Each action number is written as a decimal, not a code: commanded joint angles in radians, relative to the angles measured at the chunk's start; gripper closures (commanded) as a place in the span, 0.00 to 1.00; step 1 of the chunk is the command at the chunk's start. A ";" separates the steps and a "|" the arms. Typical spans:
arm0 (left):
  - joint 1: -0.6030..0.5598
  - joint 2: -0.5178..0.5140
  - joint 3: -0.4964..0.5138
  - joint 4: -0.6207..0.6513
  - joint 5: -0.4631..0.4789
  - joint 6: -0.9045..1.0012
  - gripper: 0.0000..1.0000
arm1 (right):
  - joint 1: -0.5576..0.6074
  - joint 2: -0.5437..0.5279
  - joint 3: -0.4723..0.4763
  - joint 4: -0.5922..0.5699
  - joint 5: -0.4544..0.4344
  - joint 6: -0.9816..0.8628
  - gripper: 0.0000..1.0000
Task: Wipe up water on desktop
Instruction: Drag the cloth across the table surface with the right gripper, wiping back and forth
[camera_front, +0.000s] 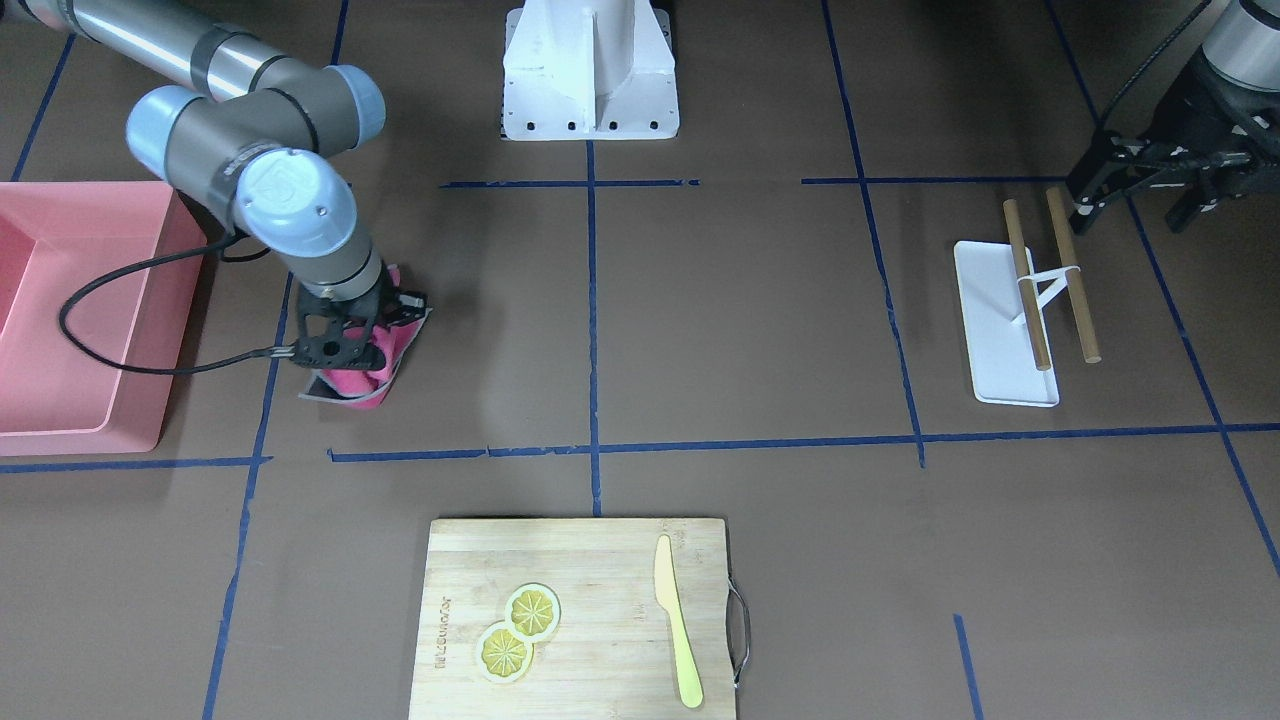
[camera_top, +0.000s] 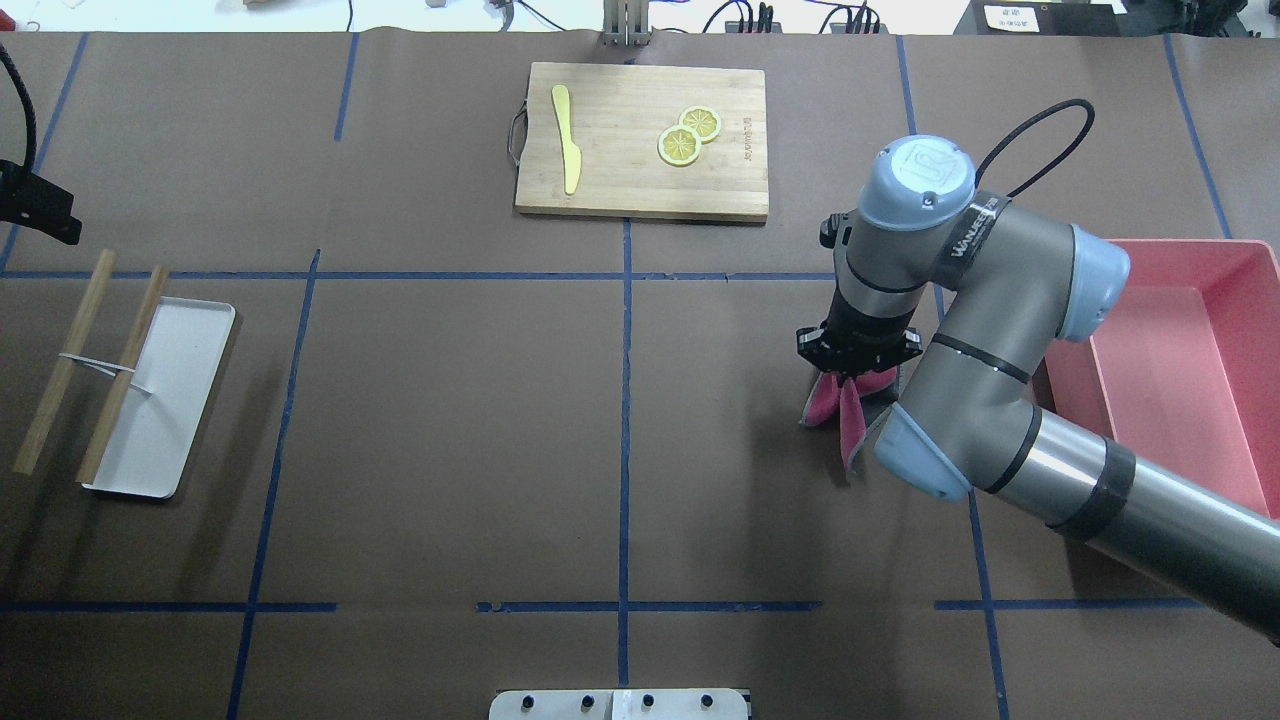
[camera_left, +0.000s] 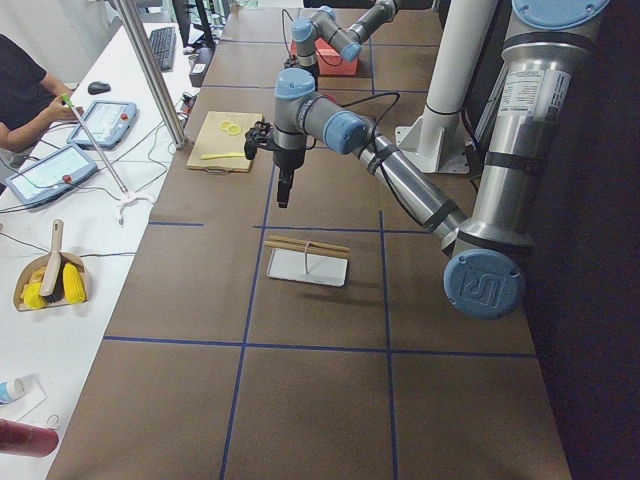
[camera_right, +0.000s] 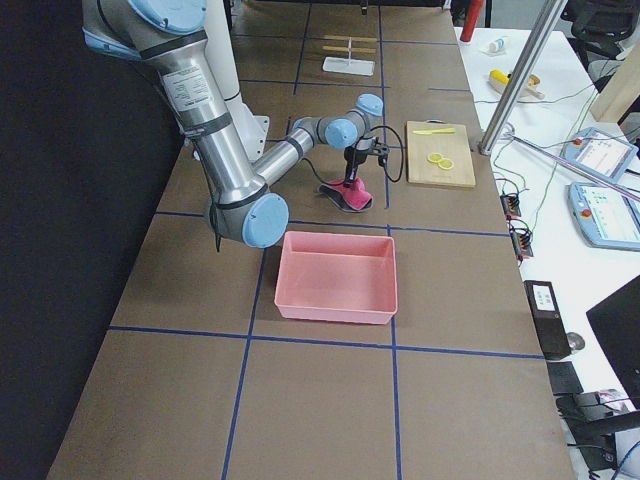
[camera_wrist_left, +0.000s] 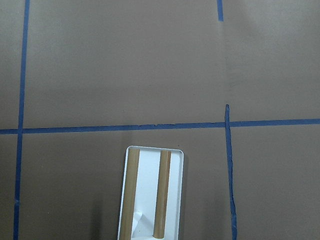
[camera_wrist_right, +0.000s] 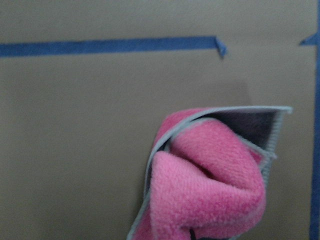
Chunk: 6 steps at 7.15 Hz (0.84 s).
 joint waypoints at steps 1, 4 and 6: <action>-0.001 0.000 0.006 -0.002 0.001 0.003 0.00 | -0.107 -0.001 0.085 0.001 0.007 0.126 1.00; -0.009 -0.002 0.006 -0.002 0.001 0.003 0.00 | -0.230 -0.001 0.130 0.083 0.001 0.304 1.00; -0.009 -0.002 0.004 -0.002 0.001 0.000 0.00 | -0.192 -0.003 0.067 0.158 -0.040 0.300 1.00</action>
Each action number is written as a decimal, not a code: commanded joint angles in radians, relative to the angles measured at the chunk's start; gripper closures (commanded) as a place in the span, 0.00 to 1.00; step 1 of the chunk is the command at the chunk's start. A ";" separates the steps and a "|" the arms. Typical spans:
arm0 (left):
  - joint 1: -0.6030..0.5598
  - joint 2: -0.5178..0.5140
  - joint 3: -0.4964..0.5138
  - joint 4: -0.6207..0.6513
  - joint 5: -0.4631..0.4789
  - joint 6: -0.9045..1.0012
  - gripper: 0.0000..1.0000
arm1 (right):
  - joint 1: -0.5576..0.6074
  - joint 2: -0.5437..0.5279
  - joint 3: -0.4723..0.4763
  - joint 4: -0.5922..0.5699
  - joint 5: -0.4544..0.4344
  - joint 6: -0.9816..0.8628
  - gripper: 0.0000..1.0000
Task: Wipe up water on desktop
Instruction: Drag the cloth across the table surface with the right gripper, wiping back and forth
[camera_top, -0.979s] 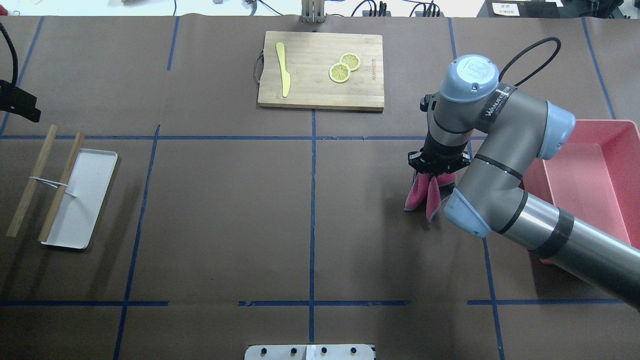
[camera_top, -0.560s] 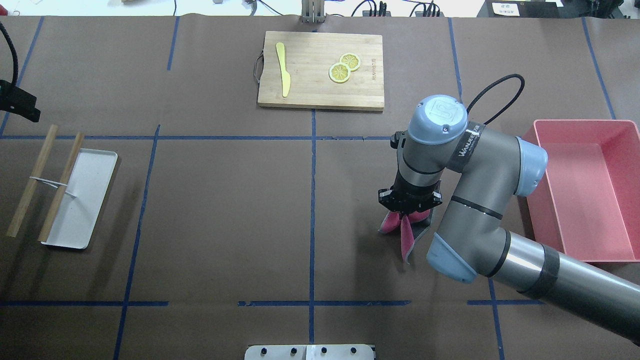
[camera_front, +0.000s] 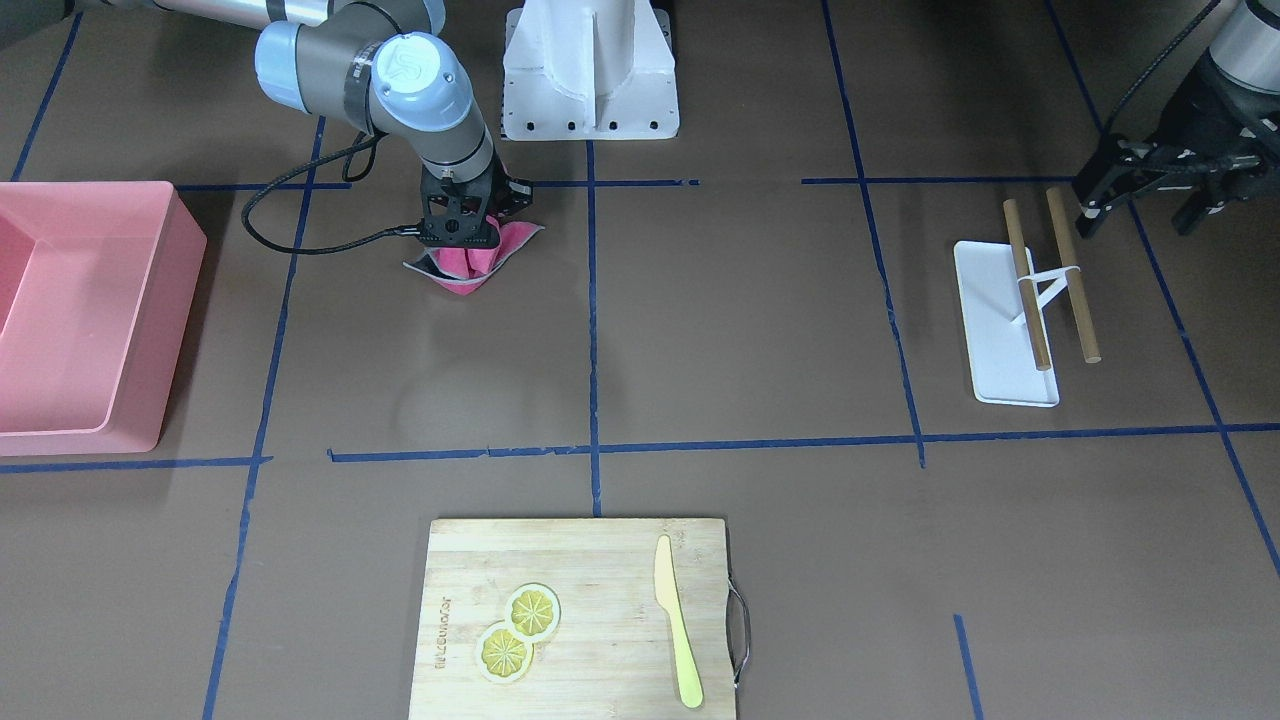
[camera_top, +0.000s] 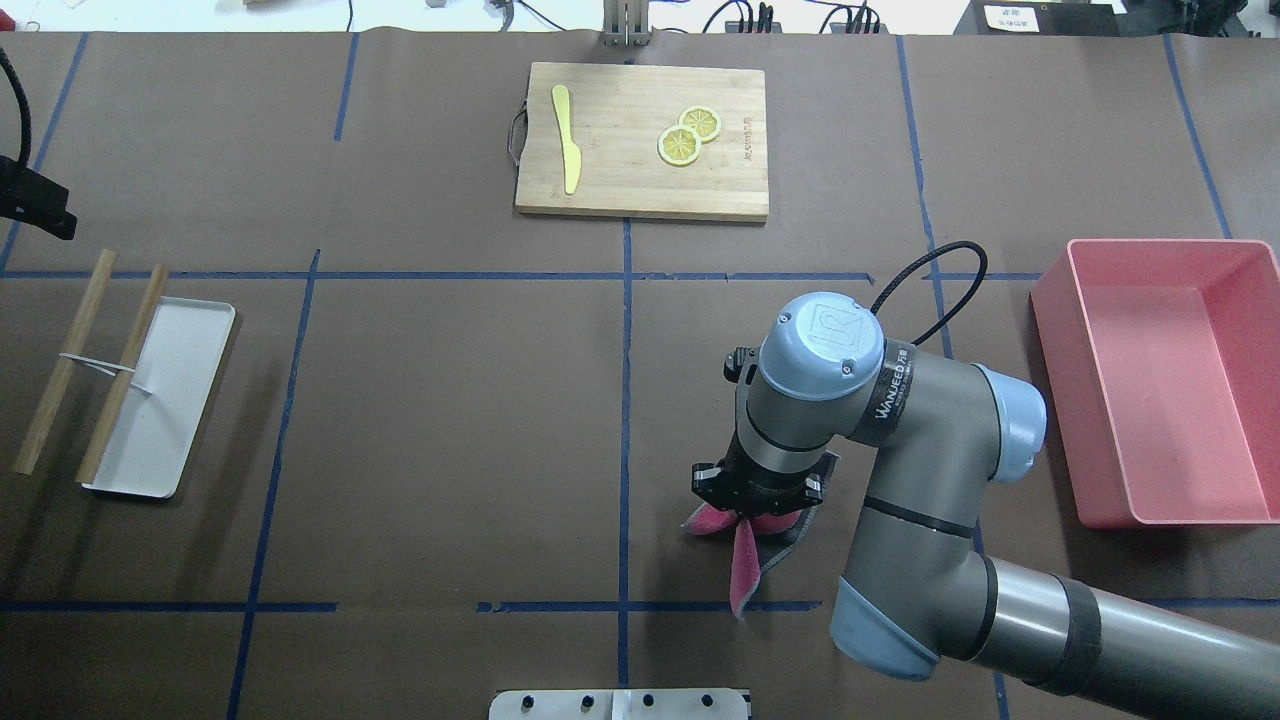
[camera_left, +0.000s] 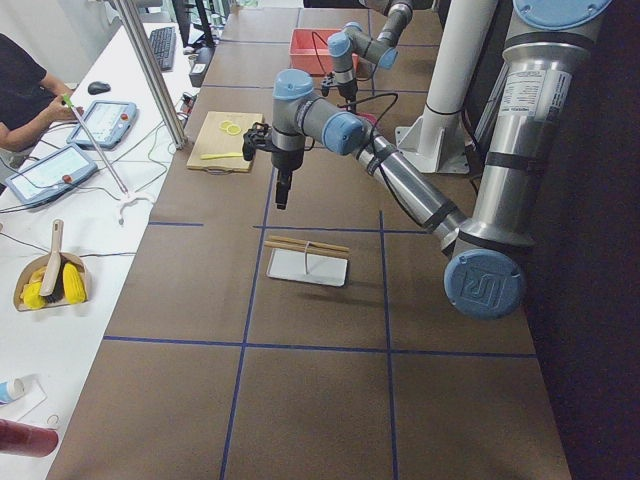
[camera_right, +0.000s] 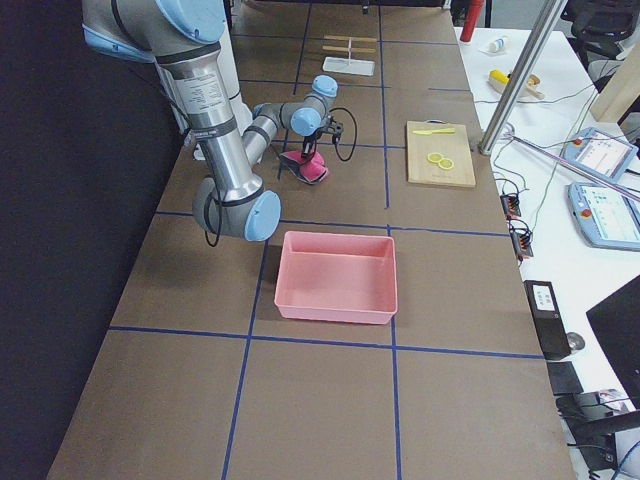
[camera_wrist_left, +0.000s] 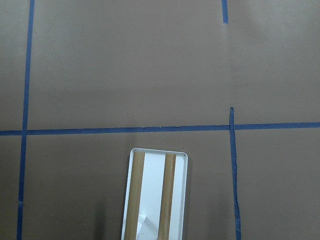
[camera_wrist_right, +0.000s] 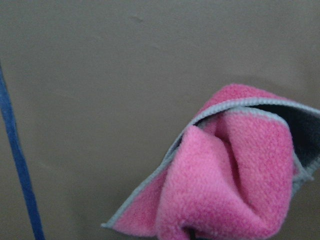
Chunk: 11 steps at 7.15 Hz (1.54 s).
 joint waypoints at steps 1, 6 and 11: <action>-0.001 -0.002 -0.001 0.000 0.000 -0.002 0.00 | 0.069 0.025 -0.101 0.049 -0.044 -0.011 1.00; -0.005 -0.002 -0.006 0.002 -0.005 -0.003 0.00 | 0.301 0.048 -0.302 0.189 -0.028 -0.135 1.00; -0.005 0.003 -0.003 0.002 -0.005 -0.003 0.00 | 0.453 0.022 -0.132 0.096 0.109 -0.135 1.00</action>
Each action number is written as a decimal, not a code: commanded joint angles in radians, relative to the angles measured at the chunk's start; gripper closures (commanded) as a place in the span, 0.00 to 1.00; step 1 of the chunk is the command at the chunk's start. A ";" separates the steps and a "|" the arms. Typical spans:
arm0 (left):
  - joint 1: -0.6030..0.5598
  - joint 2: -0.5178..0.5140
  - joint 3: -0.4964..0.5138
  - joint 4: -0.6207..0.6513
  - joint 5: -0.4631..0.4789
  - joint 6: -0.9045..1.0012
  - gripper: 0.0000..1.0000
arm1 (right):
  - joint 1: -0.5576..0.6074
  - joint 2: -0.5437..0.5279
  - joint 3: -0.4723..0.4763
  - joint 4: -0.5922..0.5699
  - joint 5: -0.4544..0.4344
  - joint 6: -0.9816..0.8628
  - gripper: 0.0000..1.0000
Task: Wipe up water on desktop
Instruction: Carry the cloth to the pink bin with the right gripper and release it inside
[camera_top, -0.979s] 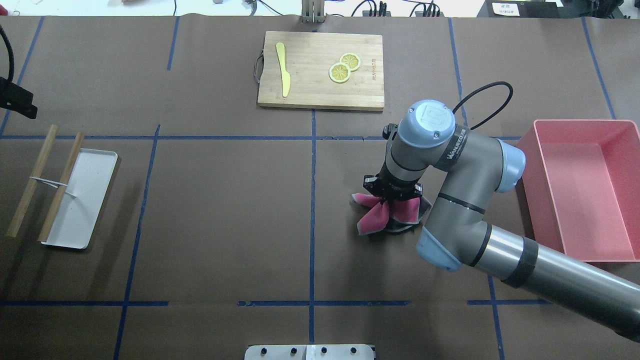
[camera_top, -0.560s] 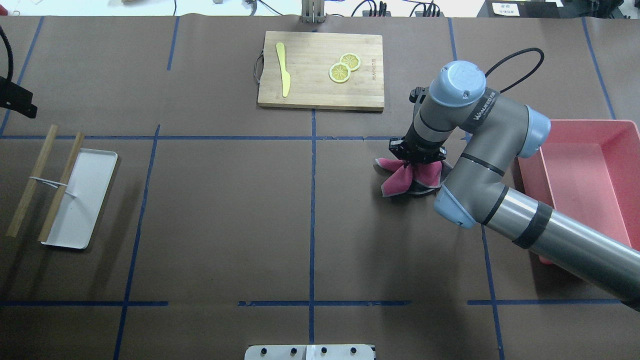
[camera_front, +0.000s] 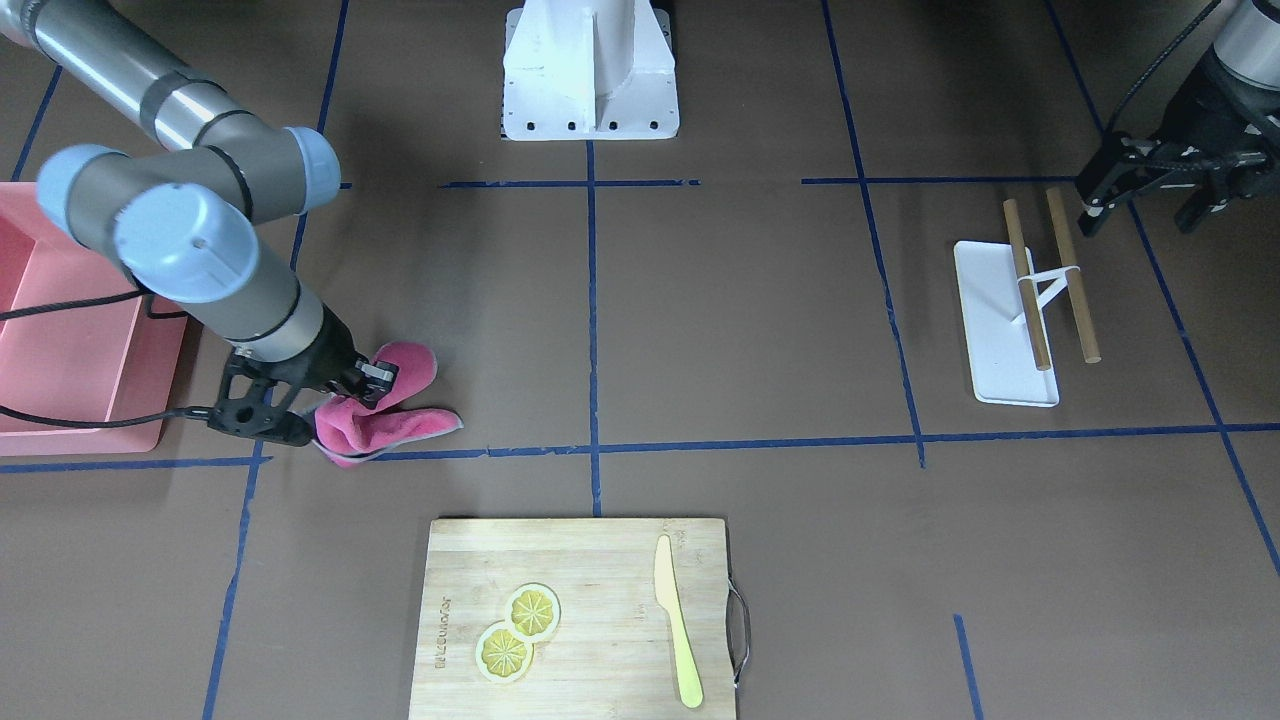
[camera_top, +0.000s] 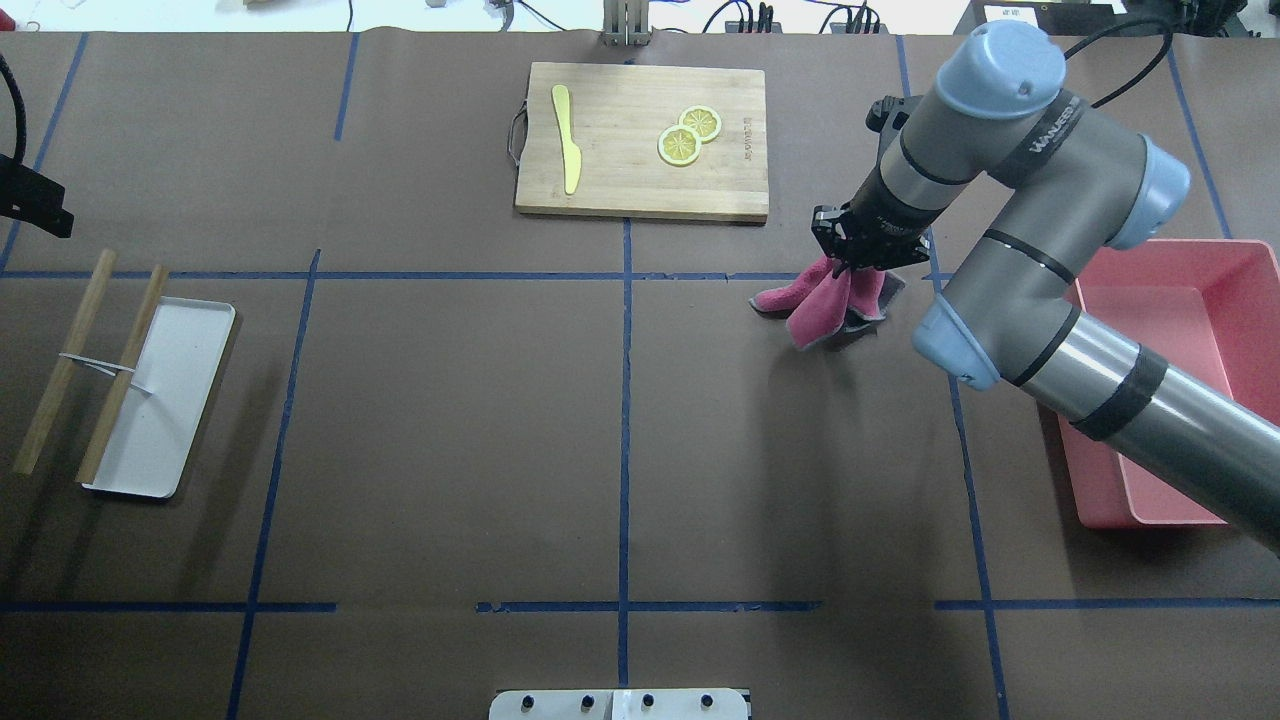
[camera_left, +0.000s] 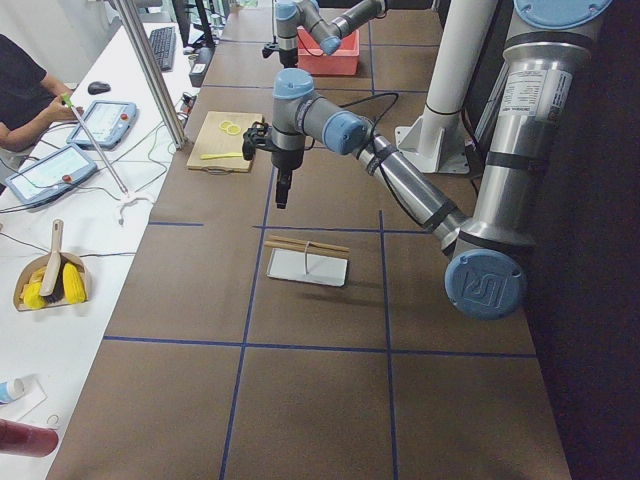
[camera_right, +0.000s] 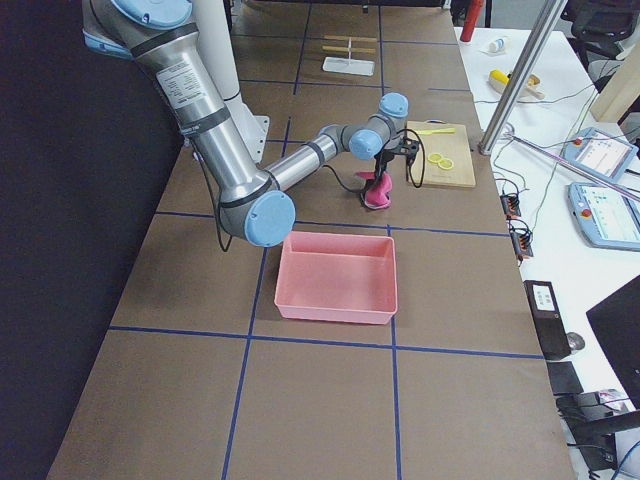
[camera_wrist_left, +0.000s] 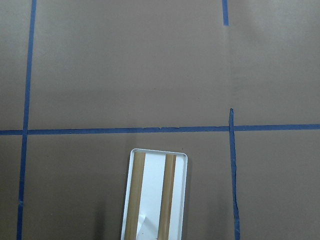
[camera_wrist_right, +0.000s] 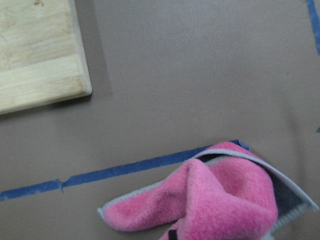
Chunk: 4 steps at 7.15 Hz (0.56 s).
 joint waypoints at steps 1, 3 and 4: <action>0.000 0.001 0.000 -0.001 0.000 -0.001 0.00 | 0.046 -0.010 0.181 -0.221 0.004 -0.017 1.00; 0.000 0.001 0.000 -0.001 0.001 0.001 0.00 | 0.134 -0.041 0.427 -0.587 -0.018 -0.337 1.00; 0.000 0.001 0.000 0.001 0.001 0.001 0.00 | 0.195 -0.112 0.504 -0.638 -0.022 -0.460 1.00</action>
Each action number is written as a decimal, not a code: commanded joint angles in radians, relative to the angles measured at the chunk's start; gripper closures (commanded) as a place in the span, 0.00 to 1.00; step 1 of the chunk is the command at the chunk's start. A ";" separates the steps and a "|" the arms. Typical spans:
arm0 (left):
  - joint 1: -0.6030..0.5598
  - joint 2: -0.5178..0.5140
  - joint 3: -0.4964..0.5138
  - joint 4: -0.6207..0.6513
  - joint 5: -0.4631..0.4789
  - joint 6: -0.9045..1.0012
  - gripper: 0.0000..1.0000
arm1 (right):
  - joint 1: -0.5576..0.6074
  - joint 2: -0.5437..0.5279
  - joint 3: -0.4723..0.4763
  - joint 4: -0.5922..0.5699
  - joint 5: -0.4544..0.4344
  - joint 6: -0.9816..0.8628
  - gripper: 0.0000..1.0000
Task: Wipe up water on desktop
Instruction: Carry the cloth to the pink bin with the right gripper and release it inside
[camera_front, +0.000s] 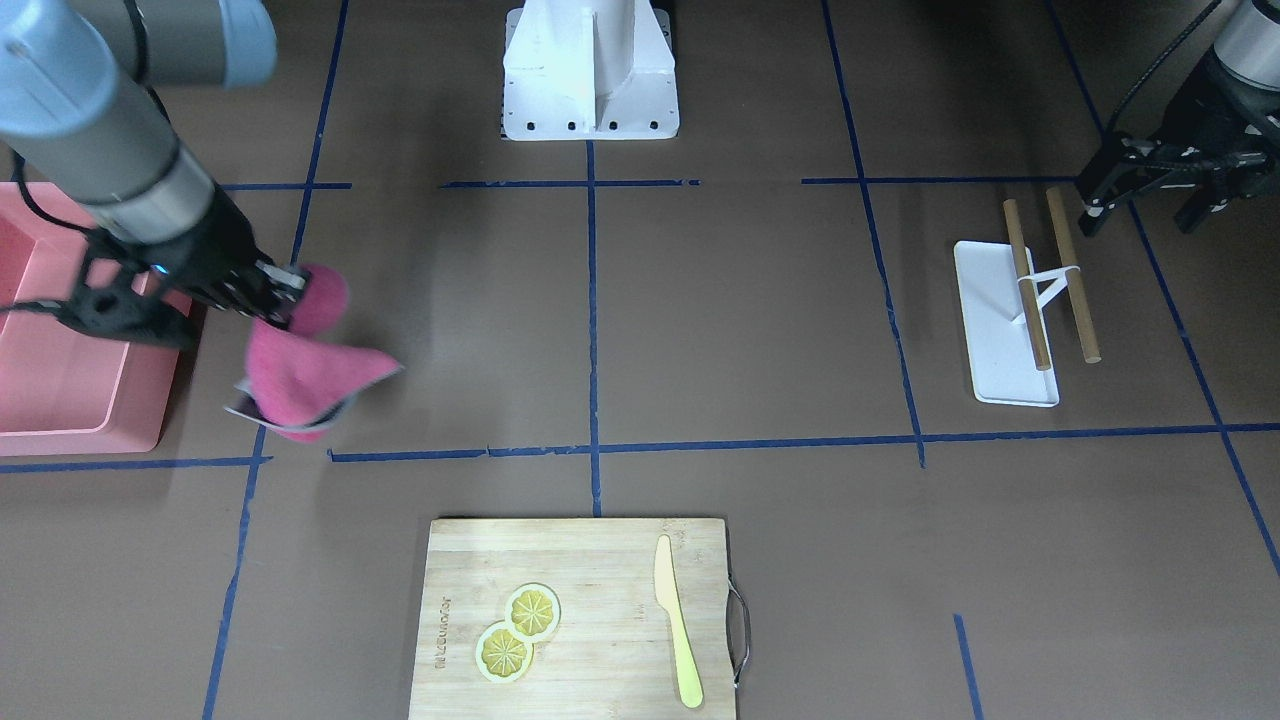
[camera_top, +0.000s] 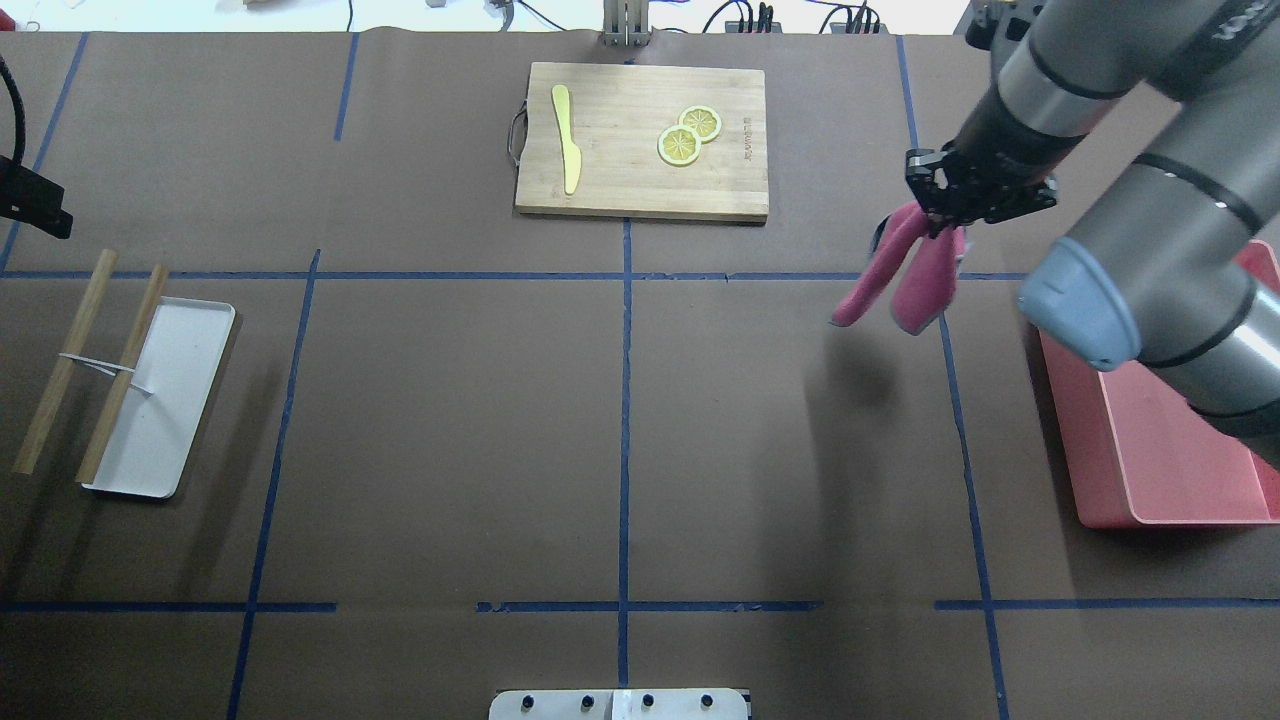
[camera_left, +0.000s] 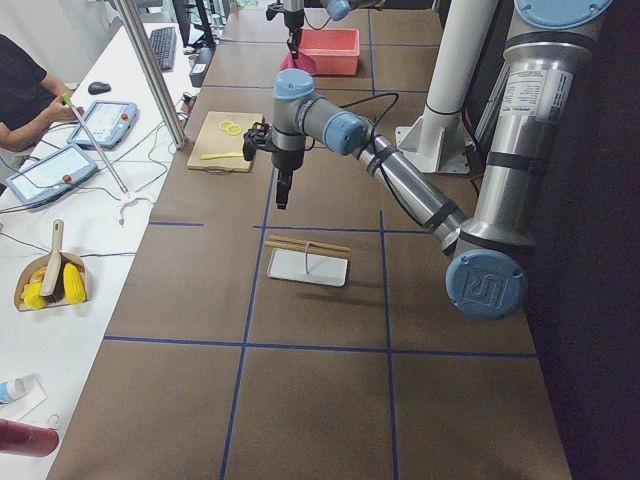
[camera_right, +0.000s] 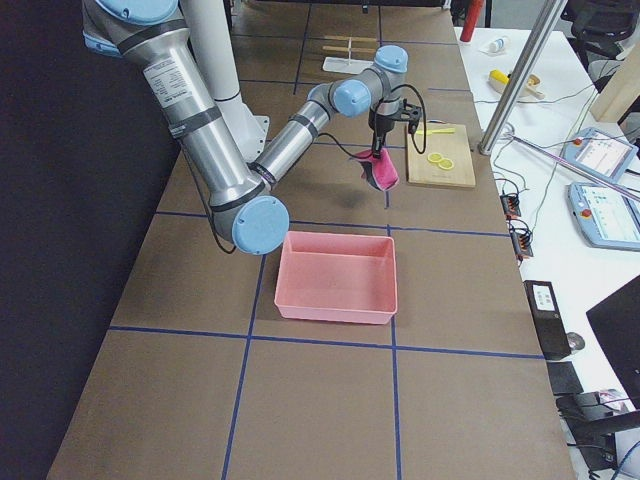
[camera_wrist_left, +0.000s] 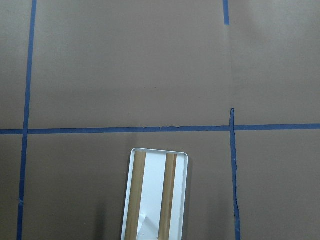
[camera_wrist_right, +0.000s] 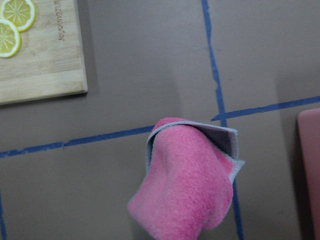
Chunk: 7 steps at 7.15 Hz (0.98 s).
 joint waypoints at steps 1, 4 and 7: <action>-0.003 0.006 0.002 0.001 -0.001 0.003 0.00 | 0.154 -0.164 0.160 -0.120 0.006 -0.296 1.00; -0.125 0.087 0.027 0.012 -0.025 0.246 0.00 | 0.367 -0.363 0.147 -0.119 0.067 -0.716 1.00; -0.360 0.101 0.307 0.000 -0.125 0.666 0.00 | 0.369 -0.389 0.115 -0.116 0.067 -0.723 0.98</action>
